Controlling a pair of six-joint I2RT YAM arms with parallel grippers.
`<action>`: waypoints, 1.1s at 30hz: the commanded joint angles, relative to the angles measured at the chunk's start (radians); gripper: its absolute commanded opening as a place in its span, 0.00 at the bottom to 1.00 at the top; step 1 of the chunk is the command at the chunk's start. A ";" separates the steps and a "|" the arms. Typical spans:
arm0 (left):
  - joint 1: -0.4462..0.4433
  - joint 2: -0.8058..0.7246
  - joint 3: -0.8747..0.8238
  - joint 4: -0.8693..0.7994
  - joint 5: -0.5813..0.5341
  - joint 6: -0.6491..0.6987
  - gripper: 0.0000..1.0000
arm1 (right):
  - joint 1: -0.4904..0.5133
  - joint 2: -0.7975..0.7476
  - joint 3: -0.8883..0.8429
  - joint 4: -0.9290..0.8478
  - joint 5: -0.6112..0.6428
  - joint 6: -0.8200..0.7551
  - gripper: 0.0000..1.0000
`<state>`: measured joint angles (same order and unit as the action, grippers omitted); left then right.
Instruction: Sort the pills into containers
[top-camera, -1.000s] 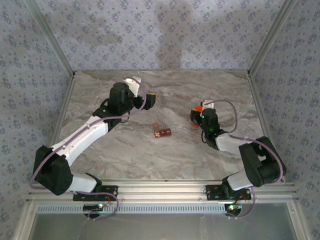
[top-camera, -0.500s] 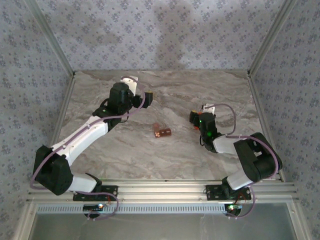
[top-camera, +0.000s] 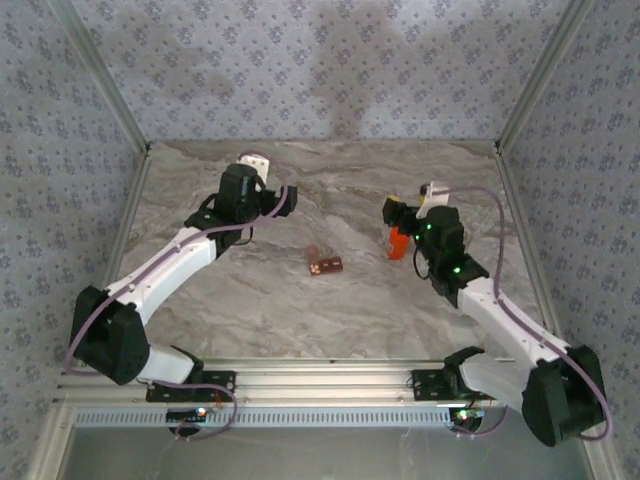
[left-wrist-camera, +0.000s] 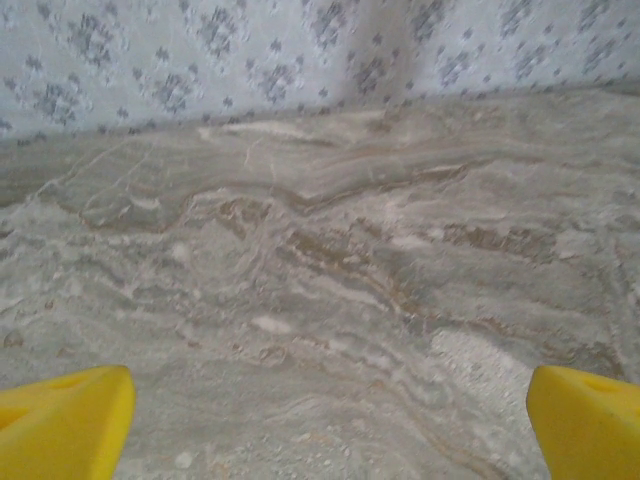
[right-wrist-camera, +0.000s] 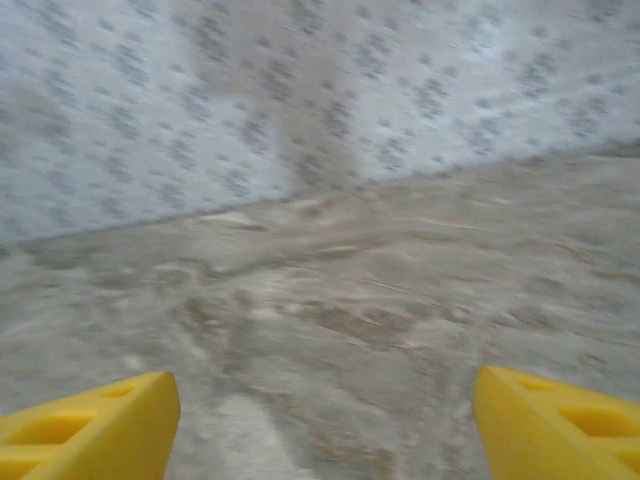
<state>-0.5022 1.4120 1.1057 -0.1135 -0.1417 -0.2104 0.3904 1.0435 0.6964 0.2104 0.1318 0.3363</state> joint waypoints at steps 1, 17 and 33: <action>0.024 0.032 0.055 -0.081 0.047 0.011 1.00 | 0.015 -0.009 0.125 -0.314 -0.225 0.025 0.75; 0.032 0.222 0.177 -0.297 0.204 0.059 0.54 | 0.177 0.415 0.246 -0.462 -0.479 0.128 0.58; 0.000 0.366 0.242 -0.365 0.321 0.054 0.00 | 0.181 0.642 0.291 -0.478 -0.439 0.102 0.53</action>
<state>-0.4908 1.7611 1.3056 -0.4534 0.1490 -0.1555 0.5655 1.6646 0.9565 -0.2562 -0.3145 0.4454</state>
